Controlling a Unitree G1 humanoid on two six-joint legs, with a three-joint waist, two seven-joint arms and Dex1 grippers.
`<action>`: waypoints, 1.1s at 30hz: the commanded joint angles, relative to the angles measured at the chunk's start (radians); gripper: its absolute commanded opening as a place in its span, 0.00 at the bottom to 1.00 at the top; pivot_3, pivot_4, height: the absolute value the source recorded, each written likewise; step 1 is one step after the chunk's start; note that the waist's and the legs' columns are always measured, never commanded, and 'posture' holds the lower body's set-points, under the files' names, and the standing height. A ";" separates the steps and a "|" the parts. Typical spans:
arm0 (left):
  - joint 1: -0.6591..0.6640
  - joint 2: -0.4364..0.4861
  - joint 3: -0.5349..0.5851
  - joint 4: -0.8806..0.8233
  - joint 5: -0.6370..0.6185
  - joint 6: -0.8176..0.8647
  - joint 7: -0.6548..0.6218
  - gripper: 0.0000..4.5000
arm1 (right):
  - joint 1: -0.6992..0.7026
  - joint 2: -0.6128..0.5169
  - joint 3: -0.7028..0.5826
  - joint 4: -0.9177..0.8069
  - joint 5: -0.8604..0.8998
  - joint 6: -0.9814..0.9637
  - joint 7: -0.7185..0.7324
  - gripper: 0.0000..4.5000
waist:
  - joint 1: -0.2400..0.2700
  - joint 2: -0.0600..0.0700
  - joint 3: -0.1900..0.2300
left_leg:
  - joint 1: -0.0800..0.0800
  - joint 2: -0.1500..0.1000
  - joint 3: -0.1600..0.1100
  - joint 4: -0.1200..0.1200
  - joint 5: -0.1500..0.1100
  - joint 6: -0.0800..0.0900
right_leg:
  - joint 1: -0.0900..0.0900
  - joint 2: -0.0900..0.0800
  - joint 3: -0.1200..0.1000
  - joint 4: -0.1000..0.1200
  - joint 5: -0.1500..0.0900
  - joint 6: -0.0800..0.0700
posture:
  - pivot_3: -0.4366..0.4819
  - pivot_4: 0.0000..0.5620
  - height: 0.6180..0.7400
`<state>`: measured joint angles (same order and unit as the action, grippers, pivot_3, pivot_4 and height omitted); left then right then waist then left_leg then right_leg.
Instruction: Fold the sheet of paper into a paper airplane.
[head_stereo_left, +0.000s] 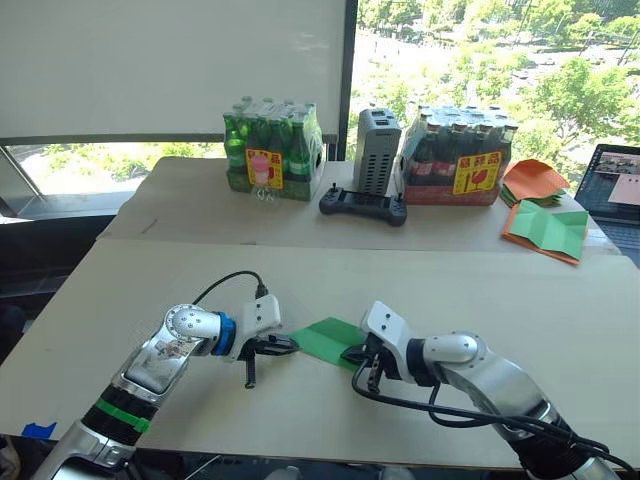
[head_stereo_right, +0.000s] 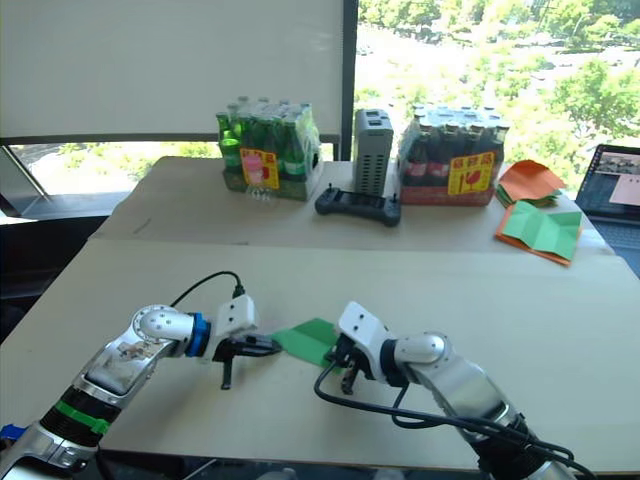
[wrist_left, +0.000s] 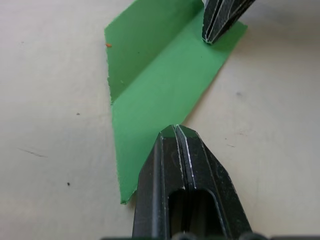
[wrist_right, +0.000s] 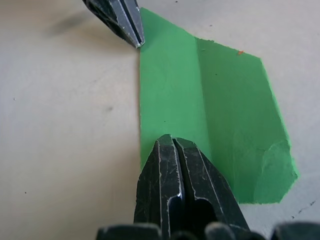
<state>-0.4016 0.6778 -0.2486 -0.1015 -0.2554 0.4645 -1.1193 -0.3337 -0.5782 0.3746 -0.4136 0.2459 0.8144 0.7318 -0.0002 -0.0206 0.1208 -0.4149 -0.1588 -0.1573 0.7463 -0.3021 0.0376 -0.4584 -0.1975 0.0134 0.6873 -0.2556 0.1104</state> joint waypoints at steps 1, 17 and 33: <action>-0.036 -0.014 0.082 -0.067 -0.121 0.084 -0.018 0.00 | -0.006 0.003 0.005 -0.020 -0.005 0.012 -0.005 0.00 | 0.000 0.000 0.000 | 0.000 0.000 0.000 0.000 0.000 0.000 | 0.000 0.000 0.000 0.000 0.000 0.000 | 0.48 0.27 0.47; -0.022 -0.091 -0.041 0.073 -0.002 0.007 0.034 0.00 | -0.003 -0.010 -0.006 -0.036 -0.008 0.018 -0.008 0.00 | 0.000 0.000 0.000 | 0.000 0.000 0.000 0.000 0.000 0.000 | 0.000 0.000 0.000 0.000 0.000 0.000 | 0.48 0.27 0.47; 0.014 -0.066 -0.080 0.111 0.088 -0.057 0.043 0.00 | -0.003 0.025 -0.159 -0.078 0.102 0.065 -0.018 0.27 | 0.004 0.000 0.000 | 0.000 0.000 0.000 0.000 0.000 0.000 | 0.001 0.000 0.000 0.000 0.000 0.000 | 0.48 0.27 0.47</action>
<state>-0.4119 0.6060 -0.3070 -0.0063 -0.2007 0.3929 -1.0846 -0.3326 -0.5529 0.2729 -0.4525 0.3039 0.8602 0.7086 0.0042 -0.0206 0.1207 -0.4146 -0.1594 -0.1573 0.7467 -0.3020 0.0376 -0.4570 -0.1981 0.0135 0.6867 -0.2556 0.1103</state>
